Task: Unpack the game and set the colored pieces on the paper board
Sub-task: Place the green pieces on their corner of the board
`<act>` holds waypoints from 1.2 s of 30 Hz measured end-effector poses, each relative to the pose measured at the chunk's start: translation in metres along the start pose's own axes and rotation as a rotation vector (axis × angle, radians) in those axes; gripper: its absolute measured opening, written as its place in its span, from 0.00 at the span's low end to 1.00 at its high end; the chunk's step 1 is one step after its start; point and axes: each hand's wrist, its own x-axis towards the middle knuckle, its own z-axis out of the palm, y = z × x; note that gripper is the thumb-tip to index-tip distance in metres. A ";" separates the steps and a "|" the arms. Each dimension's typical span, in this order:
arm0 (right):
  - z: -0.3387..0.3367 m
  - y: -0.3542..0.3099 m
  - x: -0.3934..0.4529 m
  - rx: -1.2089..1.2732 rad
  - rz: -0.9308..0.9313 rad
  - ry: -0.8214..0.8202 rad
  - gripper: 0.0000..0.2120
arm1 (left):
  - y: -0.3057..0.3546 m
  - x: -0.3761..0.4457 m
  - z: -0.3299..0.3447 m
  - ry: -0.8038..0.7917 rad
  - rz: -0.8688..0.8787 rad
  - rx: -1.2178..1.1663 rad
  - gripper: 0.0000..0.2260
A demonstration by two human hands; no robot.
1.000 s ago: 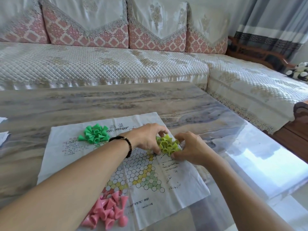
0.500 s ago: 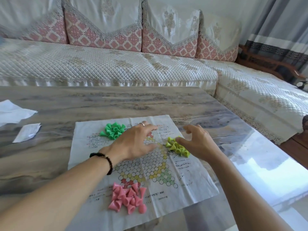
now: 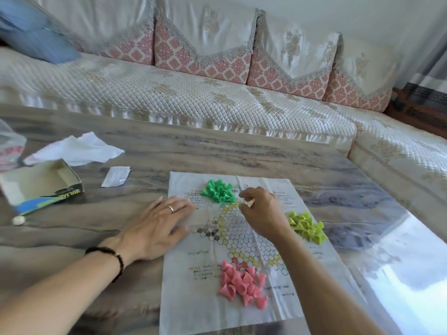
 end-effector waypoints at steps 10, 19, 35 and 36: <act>0.026 -0.005 0.018 -0.222 -0.087 -0.006 0.11 | -0.018 -0.012 -0.009 -0.071 0.017 0.056 0.39; 0.019 0.019 0.012 -0.100 0.149 -0.048 0.10 | -0.015 -0.011 -0.010 -0.032 -0.013 0.019 0.39; 0.025 0.013 0.024 0.088 0.241 0.038 0.02 | -0.019 -0.010 -0.010 -0.008 -0.002 -0.008 0.43; 0.024 0.016 0.024 0.090 0.250 0.048 0.02 | -0.019 -0.010 -0.010 -0.007 -0.001 -0.010 0.43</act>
